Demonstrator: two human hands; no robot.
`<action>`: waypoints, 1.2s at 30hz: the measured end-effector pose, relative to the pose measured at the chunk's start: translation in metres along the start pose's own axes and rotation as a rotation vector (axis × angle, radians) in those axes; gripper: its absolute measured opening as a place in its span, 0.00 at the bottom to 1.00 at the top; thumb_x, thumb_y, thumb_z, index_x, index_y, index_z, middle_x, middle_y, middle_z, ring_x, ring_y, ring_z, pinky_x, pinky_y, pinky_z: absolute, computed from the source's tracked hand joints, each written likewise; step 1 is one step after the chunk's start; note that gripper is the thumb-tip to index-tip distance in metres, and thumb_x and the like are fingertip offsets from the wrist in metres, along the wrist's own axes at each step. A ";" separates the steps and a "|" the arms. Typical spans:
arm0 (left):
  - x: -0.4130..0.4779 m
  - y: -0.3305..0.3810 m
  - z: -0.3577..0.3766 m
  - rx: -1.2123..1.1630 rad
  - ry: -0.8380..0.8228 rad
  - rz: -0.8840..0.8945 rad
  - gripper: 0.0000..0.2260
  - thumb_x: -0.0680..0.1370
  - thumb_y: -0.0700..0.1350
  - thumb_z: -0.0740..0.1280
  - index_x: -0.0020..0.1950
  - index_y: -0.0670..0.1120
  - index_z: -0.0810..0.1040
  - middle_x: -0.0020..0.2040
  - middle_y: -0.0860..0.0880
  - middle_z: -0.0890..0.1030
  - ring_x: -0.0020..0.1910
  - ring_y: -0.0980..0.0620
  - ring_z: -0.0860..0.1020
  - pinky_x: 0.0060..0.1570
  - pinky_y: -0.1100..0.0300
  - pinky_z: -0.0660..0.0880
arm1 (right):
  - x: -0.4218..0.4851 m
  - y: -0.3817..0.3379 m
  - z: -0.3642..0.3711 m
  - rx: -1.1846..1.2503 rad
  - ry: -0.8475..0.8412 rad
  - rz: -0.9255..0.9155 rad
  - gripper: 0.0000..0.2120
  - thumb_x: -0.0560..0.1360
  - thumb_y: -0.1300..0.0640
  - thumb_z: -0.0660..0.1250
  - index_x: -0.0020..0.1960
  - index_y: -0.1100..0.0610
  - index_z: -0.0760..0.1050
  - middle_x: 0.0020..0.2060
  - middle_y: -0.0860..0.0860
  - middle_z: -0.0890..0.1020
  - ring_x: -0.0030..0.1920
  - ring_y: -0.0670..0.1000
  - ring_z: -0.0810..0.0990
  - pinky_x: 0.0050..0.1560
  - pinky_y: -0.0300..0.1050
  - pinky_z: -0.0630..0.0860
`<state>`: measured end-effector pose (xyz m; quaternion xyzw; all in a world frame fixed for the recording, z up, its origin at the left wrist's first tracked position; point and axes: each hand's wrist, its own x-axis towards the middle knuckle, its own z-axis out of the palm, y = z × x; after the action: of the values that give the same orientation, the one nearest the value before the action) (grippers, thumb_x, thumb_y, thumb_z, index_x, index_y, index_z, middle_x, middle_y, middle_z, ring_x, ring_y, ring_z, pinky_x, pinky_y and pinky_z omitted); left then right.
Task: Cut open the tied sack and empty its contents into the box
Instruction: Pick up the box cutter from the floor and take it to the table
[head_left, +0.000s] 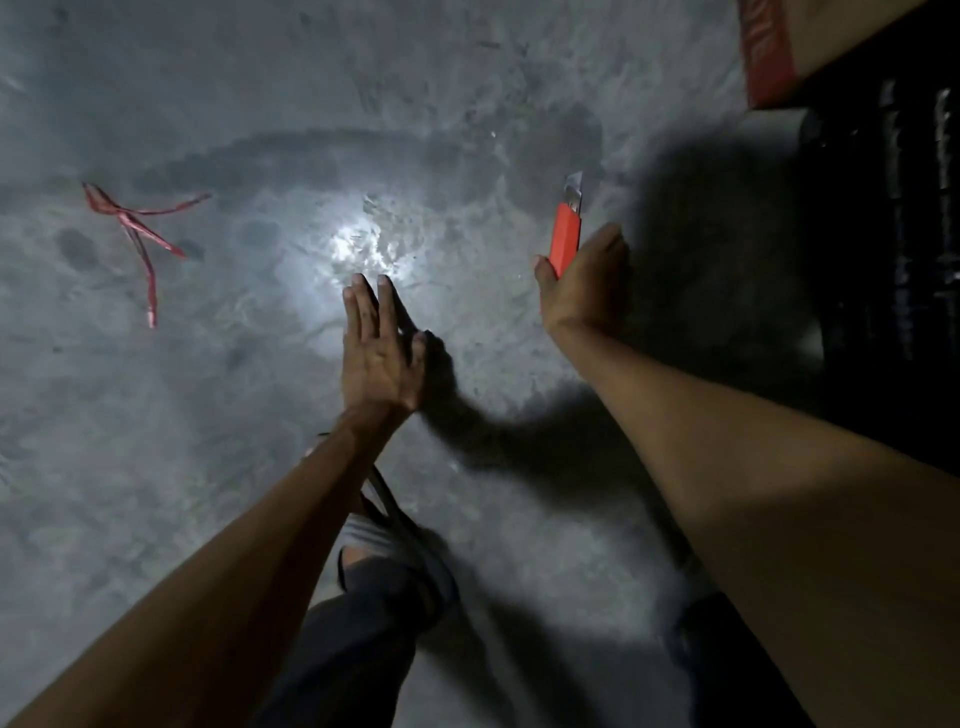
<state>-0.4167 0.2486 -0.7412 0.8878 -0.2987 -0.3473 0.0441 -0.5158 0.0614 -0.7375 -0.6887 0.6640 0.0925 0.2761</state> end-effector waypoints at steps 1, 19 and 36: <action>0.002 -0.005 0.008 0.009 0.016 0.022 0.35 0.83 0.53 0.53 0.83 0.37 0.45 0.83 0.34 0.43 0.83 0.36 0.41 0.82 0.45 0.44 | 0.003 0.000 0.005 0.003 0.020 -0.011 0.30 0.74 0.47 0.73 0.66 0.62 0.67 0.65 0.60 0.75 0.66 0.61 0.75 0.58 0.56 0.74; -0.014 0.017 -0.136 -0.020 -0.276 -0.053 0.35 0.83 0.48 0.64 0.84 0.39 0.49 0.84 0.37 0.46 0.83 0.40 0.44 0.81 0.47 0.50 | -0.056 -0.052 -0.112 0.140 -0.342 0.028 0.24 0.76 0.46 0.60 0.63 0.62 0.72 0.58 0.63 0.81 0.59 0.63 0.80 0.52 0.50 0.76; -0.351 0.115 -0.692 -0.247 0.112 0.027 0.34 0.82 0.46 0.66 0.84 0.42 0.53 0.85 0.41 0.48 0.84 0.46 0.45 0.79 0.53 0.50 | -0.389 -0.349 -0.610 -0.012 0.017 -0.386 0.19 0.72 0.48 0.74 0.59 0.57 0.80 0.56 0.60 0.81 0.59 0.62 0.80 0.58 0.52 0.79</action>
<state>-0.2331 0.2620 0.0217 0.8896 -0.2627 -0.3305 0.1742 -0.3644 0.0786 0.0515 -0.8057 0.5212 0.0361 0.2790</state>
